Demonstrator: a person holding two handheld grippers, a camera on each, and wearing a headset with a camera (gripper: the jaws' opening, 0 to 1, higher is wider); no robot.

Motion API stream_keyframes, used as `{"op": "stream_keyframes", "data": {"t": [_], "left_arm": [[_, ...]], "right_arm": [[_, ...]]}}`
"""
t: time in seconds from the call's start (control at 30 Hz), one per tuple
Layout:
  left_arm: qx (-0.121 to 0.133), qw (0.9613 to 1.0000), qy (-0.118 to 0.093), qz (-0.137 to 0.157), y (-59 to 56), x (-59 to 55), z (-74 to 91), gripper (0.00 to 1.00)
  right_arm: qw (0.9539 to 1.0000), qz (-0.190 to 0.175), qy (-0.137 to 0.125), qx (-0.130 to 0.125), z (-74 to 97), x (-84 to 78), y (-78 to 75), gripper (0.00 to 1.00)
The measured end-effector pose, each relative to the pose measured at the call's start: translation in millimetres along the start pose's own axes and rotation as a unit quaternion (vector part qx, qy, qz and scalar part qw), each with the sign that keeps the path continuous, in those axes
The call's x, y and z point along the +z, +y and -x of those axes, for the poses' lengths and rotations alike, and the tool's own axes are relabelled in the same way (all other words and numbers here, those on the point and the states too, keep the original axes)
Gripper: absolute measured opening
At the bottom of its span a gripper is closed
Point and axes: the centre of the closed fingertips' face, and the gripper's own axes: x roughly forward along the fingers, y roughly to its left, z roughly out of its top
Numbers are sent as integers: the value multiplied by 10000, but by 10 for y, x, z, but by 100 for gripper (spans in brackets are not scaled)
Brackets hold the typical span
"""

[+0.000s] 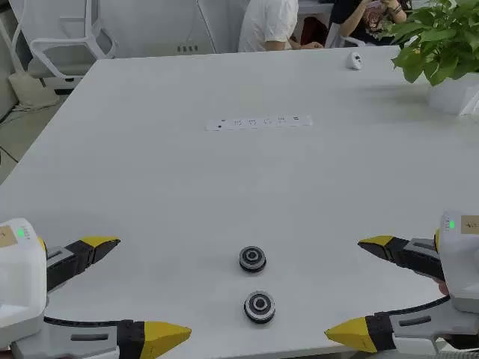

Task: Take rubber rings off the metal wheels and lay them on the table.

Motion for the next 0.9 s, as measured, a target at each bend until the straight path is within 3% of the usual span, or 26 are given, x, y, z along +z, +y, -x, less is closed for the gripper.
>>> {"op": "stream_keyframes", "data": {"t": [0.9], "left_arm": [[-27,10000,-8,-2,11,6,-67,99]], "right_arm": [[9999,53,41,145,-12,-29,0,89]]}}
